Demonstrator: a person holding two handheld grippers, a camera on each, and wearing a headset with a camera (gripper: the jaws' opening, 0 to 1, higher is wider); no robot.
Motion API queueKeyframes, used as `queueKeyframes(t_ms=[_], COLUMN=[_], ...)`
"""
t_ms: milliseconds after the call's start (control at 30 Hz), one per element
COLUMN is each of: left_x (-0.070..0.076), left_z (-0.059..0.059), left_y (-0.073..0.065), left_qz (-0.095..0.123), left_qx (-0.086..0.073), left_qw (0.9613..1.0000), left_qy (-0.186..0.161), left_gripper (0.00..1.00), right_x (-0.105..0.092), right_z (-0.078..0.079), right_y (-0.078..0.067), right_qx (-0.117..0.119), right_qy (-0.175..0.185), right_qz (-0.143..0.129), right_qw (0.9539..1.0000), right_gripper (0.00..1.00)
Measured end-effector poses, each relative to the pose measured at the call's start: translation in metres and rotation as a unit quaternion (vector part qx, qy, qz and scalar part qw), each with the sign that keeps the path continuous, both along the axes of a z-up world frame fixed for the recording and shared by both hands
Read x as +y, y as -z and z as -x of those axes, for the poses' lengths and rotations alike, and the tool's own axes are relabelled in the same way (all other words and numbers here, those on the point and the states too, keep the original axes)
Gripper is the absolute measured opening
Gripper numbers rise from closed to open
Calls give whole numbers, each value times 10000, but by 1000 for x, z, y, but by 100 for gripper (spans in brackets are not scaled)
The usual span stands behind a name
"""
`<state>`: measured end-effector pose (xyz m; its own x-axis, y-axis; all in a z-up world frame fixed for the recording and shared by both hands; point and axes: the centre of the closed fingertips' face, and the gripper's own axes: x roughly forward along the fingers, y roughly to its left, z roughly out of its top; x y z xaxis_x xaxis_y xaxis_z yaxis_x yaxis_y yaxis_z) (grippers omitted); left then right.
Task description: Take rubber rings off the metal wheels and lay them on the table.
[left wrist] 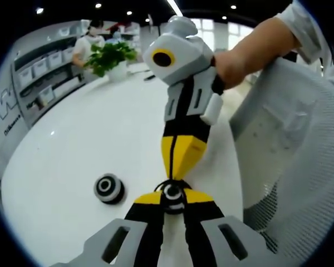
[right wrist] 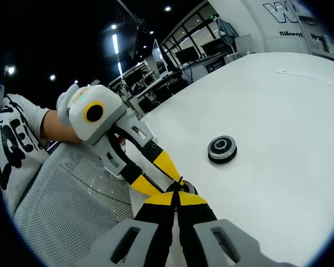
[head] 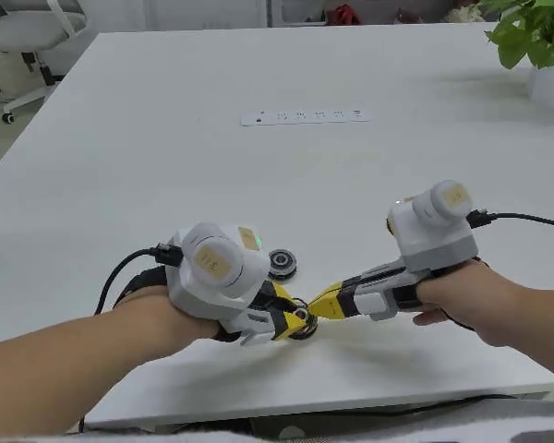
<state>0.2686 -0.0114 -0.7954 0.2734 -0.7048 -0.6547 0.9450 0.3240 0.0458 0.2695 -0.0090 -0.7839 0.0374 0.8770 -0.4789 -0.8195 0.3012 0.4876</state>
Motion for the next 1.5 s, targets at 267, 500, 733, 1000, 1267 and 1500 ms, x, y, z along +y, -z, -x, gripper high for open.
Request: queueKeyframes(t_ms=[267,500,733,1000,1267,1500], left_x=[1,5,6,11,14,18], left_z=[-1,0,1,-4,0,6], left_y=[-1,-3,-8,-16,-25,-32], left_qz=[10,0,-8,119,192,244], left_qx=[54,113,97,78,54,57], left_qw=[10000,9999,9999,9997,9996,9995], left_qy=[-54,-51,-22,-173,-178,-174], left_gripper=[16,17,20,28,33,39], right_x=[0,2,2,2,2,3], right_z=[1,2,3,1,3,4], right_y=[-1,-1,-3,-6,-9,-13], right_qx=[18,24,24,9,2,-19], right_qy=[26,27,34,85,74,67], right_qz=[-22,-41,-43,-84,-95,-99], right_qw=[10000,10000,10000,9999,9999,9999], right_gripper=[0,0,0,0,0,0])
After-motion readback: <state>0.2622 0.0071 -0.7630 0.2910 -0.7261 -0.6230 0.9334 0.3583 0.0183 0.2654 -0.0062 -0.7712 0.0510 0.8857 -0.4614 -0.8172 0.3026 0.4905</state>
